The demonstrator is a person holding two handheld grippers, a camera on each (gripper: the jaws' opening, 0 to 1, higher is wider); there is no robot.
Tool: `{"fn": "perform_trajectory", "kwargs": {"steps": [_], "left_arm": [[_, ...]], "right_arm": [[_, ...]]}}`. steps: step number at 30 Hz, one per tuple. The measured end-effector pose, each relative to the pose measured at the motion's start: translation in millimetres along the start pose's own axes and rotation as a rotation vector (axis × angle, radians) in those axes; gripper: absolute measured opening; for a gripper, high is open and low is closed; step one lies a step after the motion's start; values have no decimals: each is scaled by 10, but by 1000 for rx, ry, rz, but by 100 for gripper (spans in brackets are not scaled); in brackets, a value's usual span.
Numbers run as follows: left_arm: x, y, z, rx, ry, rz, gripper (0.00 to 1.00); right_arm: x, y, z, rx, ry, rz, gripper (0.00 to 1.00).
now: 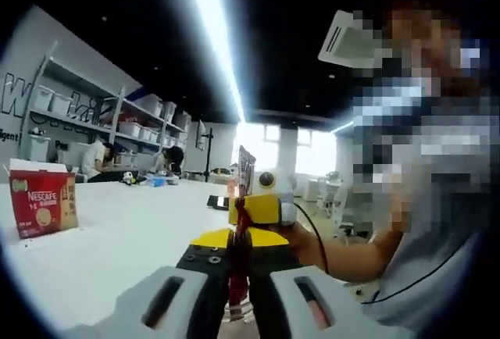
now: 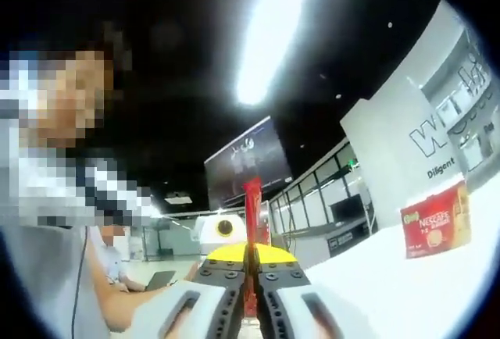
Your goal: Tear open the coffee pouch, take out the coffee, and pour the coffee from the pouch into the cup
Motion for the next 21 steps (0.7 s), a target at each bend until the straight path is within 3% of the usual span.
{"fn": "perform_trajectory", "kwargs": {"steps": [5, 6, 8, 11, 14, 16, 19, 21], "left_arm": [[1, 15, -2, -7, 3, 40, 4], [4, 21, 4, -3, 4, 41, 4], [11, 23, 11, 6, -1, 42, 5], [24, 2, 11, 3, -25, 5, 9], [50, -53, -23, 50, -42, 9, 9], [58, -52, -29, 49, -59, 14, 5], [73, -51, -18, 91, -49, 54, 4], [81, -53, -14, 97, -47, 59, 4]], "right_arm": [[-33, -13, -15, -45, 3, 25, 11], [-37, -45, -8, -20, 2, 40, 12], [-42, -74, -12, -1, -6, 28, 4], [-38, -53, -23, 5, 2, 29, 3], [-36, -4, -26, 10, 6, 19, 3], [-36, -8, -20, 16, 8, 19, 4], [-59, -9, -24, 7, 8, 35, 14], [-66, -6, -47, 9, 6, 35, 10]]}}
Point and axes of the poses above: the point that each gripper's makers call its tool centre point, and the gripper's own axes: z roughly forward along the fingers, x roughly to its left, y roughly out of its top, the point moved 10 cm from there along -z, roughly backward along the fingers, and after that the axes turned 1 degree about z, right-handed, at the moved point
